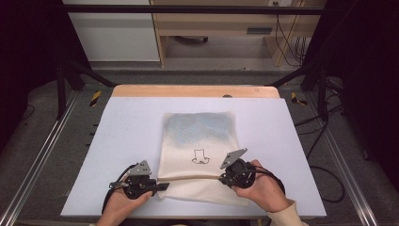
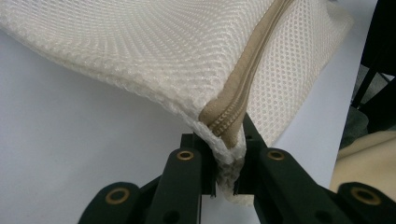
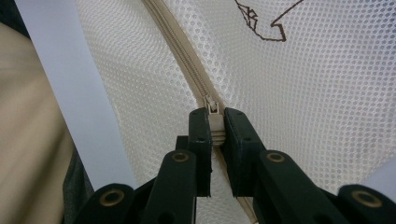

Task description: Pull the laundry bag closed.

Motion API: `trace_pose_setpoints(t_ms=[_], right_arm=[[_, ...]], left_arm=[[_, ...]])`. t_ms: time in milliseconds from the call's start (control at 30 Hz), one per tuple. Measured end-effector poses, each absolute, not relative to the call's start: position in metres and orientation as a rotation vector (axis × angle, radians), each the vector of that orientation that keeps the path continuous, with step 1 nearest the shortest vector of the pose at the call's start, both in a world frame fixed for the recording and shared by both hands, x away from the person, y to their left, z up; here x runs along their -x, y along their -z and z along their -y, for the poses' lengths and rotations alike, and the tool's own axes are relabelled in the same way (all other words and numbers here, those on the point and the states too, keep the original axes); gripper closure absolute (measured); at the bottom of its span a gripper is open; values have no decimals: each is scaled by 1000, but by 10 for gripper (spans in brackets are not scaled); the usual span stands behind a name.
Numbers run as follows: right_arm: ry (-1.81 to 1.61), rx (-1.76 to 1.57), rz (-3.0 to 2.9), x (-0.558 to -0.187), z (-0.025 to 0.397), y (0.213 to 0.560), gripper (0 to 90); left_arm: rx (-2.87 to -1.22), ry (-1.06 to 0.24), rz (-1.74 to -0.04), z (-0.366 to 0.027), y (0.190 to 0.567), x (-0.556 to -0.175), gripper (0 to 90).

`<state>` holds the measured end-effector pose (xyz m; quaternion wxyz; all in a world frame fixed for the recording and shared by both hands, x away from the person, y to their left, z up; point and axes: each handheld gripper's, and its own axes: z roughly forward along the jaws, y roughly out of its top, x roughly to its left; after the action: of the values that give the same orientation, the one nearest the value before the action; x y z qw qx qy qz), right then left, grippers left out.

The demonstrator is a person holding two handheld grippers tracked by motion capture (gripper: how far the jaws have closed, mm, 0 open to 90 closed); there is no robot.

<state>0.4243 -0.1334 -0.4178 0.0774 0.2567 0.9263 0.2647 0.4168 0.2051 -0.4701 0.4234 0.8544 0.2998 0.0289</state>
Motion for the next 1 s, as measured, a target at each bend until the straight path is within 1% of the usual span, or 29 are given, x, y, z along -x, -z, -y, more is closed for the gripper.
trace_pose_setpoints(t_ms=[700, 1000], right_arm=[[-802, -800, -2760, -422, 143, 419, 819], [-804, -847, -2740, -420, 157, 420, 819]], left_arm=[[-2139, -78, -745, -205, 470, -417, 827], [-2136, -85, -744, -205, 469, -416, 827]])
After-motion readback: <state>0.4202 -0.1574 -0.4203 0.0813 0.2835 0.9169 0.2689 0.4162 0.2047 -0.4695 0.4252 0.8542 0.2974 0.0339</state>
